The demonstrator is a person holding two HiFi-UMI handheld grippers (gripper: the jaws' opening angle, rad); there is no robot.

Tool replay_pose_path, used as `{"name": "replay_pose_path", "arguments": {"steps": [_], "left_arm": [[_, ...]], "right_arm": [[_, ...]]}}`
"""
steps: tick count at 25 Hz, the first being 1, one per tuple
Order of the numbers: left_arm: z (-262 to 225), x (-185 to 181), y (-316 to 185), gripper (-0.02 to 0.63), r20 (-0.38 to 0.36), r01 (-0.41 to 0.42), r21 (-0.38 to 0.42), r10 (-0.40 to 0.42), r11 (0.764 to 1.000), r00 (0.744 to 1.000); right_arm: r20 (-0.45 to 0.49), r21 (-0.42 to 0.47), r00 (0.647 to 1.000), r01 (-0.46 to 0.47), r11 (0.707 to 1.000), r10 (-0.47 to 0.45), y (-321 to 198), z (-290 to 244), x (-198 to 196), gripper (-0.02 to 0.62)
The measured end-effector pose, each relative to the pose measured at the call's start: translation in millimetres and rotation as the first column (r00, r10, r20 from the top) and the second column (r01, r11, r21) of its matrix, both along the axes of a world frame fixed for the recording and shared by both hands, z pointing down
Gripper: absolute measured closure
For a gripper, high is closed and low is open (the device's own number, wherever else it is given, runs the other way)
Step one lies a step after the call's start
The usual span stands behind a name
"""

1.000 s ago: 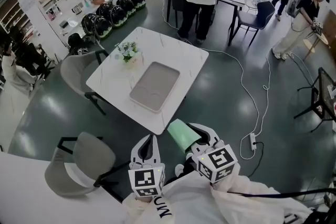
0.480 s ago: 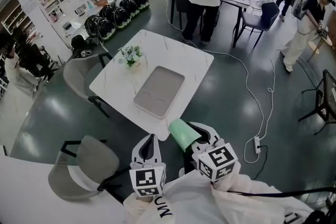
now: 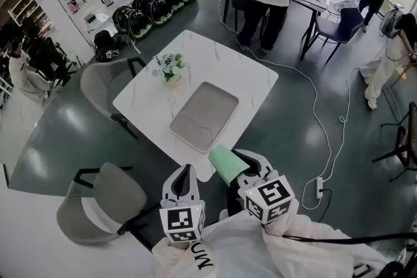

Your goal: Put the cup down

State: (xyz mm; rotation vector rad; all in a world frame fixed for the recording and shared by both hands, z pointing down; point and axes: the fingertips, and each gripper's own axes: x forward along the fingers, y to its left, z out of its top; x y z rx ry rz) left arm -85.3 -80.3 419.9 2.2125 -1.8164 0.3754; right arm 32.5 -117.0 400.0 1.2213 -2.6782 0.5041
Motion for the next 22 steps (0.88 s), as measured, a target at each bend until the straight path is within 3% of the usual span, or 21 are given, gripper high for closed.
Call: {"name": "replay_pose_path", "arguments": {"steps": [22], "left_arm": [[37,-20,-69,0.595,-0.007,0.09,-0.089,-0.091,0.992,0.996]], "right_arm": [[-0.046,-0.096,0.995,0.085,0.992,-0.09,-82,42,-20,0.575]]}}
